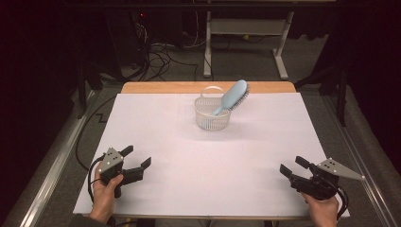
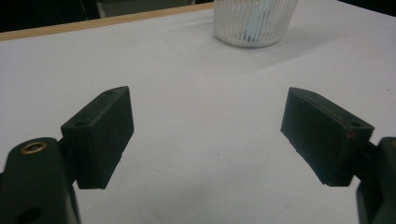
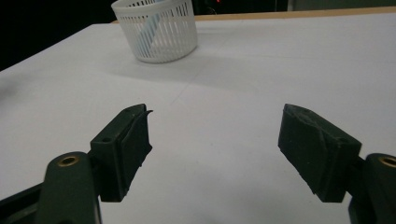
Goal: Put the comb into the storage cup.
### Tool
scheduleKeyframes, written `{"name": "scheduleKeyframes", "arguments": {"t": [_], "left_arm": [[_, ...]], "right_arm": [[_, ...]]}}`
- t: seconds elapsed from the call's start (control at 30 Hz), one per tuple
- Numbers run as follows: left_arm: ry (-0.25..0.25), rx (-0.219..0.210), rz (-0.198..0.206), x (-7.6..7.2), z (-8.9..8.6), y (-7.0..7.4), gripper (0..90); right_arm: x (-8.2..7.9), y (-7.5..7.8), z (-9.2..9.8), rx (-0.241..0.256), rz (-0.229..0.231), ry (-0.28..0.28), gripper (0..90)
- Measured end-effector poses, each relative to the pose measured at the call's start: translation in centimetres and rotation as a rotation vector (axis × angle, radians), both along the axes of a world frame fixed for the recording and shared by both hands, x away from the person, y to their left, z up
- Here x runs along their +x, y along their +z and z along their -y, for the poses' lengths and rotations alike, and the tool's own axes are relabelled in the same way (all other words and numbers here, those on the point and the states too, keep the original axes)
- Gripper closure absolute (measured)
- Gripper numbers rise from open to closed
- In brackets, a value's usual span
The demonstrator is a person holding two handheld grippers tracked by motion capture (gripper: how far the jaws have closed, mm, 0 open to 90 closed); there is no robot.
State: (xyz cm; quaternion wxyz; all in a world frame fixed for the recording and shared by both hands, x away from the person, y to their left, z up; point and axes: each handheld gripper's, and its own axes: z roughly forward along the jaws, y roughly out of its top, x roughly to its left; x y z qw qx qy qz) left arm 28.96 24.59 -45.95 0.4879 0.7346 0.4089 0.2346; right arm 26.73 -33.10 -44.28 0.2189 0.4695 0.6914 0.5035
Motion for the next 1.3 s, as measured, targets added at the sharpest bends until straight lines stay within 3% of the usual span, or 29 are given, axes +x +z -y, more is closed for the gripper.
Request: {"name": "scheduleKeyframes", "arguments": {"t": [0.17,0.3,0.47,0.63,0.9,1.3], "left_arm": [[0.004,-0.002,0.0,0.0,-0.1,0.0,18.0],[0.002,-0.001,-0.002,0.1,0.0,-0.1,18.0],[0.002,0.002,-0.003,0.1,0.0,-0.1,18.0],[0.002,0.005,-0.007,0.1,0.0,-0.1,17.4],[0.013,0.002,-0.014,0.3,-0.2,-0.2,16.9],[0.005,0.008,-0.015,0.3,-0.1,-0.2,16.9]], "right_arm": [[0.2,-0.2,0.5,0.003,-0.004,-0.016,25.2],[0.4,-0.6,0.5,-0.049,-0.008,-0.028,25.0],[0.6,-0.9,0.7,-0.061,-0.014,-0.041,24.3],[0.5,-1.1,0.8,-0.029,-0.022,-0.049,24.0],[0.5,-1.2,0.7,-0.036,-0.032,-0.048,23.6],[0.4,-1.2,1.0,-0.003,-0.027,-0.055,23.3]]}}
